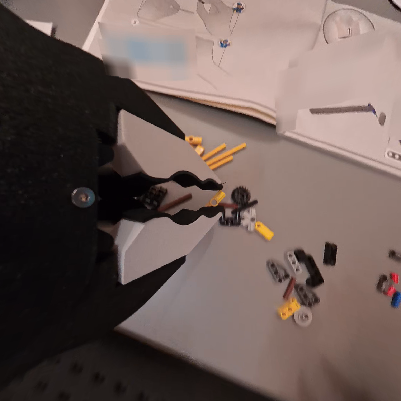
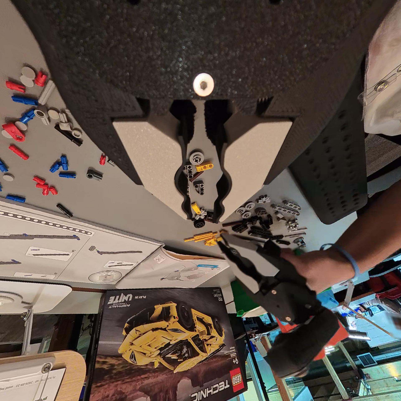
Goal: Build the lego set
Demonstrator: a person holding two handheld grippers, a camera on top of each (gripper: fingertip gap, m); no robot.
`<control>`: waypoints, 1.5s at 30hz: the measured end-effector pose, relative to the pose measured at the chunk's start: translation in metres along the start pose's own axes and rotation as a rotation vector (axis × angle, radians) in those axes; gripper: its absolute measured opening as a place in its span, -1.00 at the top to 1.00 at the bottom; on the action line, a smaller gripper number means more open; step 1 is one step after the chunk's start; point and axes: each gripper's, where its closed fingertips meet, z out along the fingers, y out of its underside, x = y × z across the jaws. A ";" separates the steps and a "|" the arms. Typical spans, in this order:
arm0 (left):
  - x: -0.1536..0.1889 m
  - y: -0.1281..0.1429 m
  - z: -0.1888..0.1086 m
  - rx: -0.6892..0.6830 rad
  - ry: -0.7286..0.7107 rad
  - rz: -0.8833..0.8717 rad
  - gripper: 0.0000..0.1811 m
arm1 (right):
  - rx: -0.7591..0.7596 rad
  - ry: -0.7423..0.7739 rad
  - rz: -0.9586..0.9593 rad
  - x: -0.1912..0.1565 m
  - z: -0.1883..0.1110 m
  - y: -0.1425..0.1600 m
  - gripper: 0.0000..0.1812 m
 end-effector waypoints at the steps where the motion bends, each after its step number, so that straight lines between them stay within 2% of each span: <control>1: -0.011 0.001 0.003 -0.007 0.004 -0.001 0.86 | -0.002 0.000 -0.001 0.000 0.000 0.000 0.78; 3: -0.028 0.003 0.012 -0.041 0.011 0.023 0.86 | -0.004 0.002 -0.002 0.000 0.000 0.000 0.78; 7: -0.031 0.002 0.035 -0.084 0.065 0.082 0.86 | -0.001 0.004 0.004 0.001 0.000 0.000 0.78; 9: -0.036 0.004 0.042 -0.117 0.026 0.126 0.86 | 0.002 0.004 0.007 0.001 0.000 0.000 0.78; 13: -0.041 0.007 0.040 -0.145 -0.012 0.158 0.85 | 0.001 0.002 0.009 0.001 0.000 0.000 0.78; 15: -0.043 0.002 0.036 -0.125 -0.045 0.160 0.71 | 0.001 0.001 0.010 0.001 0.000 0.000 0.78; 17: -0.031 -0.012 0.029 -0.062 -0.008 0.168 0.71 | 0.002 0.000 0.010 0.001 0.000 0.000 0.78; 21: 0.018 -0.038 0.026 0.043 0.176 0.282 0.75 | 0.003 -0.002 0.011 0.001 0.000 -0.001 0.78; 26: 0.027 -0.031 0.049 -0.079 0.194 0.356 0.81 | 0.008 -0.001 0.012 0.001 -0.001 -0.001 0.78; 31: 0.034 -0.027 0.050 -0.121 0.253 0.347 0.93 | 0.011 -0.002 0.014 0.001 -0.001 -0.002 0.78; 34: 0.017 -0.041 0.037 -0.043 0.192 0.304 0.94 | 0.010 -0.002 0.013 0.001 -0.001 -0.002 0.78; 37: -0.028 -0.046 0.011 0.046 0.119 0.118 0.93 | 0.012 -0.002 0.012 0.001 -0.001 -0.002 0.78; 40: -0.072 -0.011 0.001 -0.024 0.049 -0.083 0.93 | 0.009 -0.004 0.013 0.001 -0.001 -0.001 0.78; 42: -0.082 0.013 0.003 -0.081 0.036 -0.143 0.93 | 0.005 -0.004 0.011 0.001 0.000 -0.001 0.78; 45: -0.085 0.034 0.010 -0.132 0.038 -0.169 0.93 | 0.002 -0.003 0.011 0.001 0.000 0.000 0.78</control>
